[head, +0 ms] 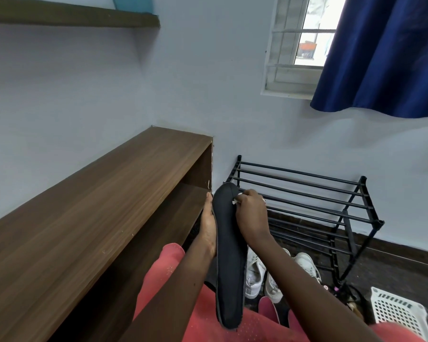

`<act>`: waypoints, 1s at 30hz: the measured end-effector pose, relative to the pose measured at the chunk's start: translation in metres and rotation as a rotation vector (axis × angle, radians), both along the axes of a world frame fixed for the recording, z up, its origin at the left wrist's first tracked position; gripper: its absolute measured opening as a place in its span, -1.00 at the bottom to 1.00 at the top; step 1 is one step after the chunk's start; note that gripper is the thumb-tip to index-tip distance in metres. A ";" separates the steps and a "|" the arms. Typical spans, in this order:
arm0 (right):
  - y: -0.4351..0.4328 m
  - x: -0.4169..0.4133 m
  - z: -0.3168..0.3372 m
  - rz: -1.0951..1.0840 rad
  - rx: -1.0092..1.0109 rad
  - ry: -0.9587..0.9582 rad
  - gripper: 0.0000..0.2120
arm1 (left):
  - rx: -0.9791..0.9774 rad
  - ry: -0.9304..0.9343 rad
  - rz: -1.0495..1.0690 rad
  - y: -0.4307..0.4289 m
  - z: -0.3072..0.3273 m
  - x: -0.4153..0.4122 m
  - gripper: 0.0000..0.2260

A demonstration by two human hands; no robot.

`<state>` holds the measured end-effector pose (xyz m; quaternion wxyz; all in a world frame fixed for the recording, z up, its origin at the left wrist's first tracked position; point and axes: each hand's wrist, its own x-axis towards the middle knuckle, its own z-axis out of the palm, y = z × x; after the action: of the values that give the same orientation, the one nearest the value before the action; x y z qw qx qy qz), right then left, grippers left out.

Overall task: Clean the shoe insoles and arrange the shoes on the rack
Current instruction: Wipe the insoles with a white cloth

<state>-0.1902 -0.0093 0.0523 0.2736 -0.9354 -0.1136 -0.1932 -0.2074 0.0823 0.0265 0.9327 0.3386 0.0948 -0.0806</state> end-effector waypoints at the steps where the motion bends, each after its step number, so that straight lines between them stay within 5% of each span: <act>1: 0.001 0.000 0.001 0.017 0.007 0.005 -0.80 | -0.010 0.009 0.011 -0.001 0.000 0.001 -0.43; 9: 0.019 -0.034 0.007 0.227 0.216 0.005 -0.76 | 0.244 0.055 0.073 -0.004 0.005 0.001 -0.63; 12: 0.014 -0.028 0.007 0.235 0.149 0.013 -0.76 | 0.136 0.087 0.048 0.004 0.001 0.000 -0.40; 19: 0.001 -0.005 0.019 0.003 0.012 0.091 -0.75 | 0.032 0.062 0.058 0.000 0.002 0.001 -0.46; 30: 0.007 -0.041 0.027 0.351 0.112 0.380 -0.77 | 0.102 0.074 0.168 0.023 0.003 0.007 -0.55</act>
<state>-0.2311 -0.0020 0.0797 0.3705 -0.9043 -0.2098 0.0302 -0.2009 0.1056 0.0294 0.9136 0.3731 0.1614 -0.0095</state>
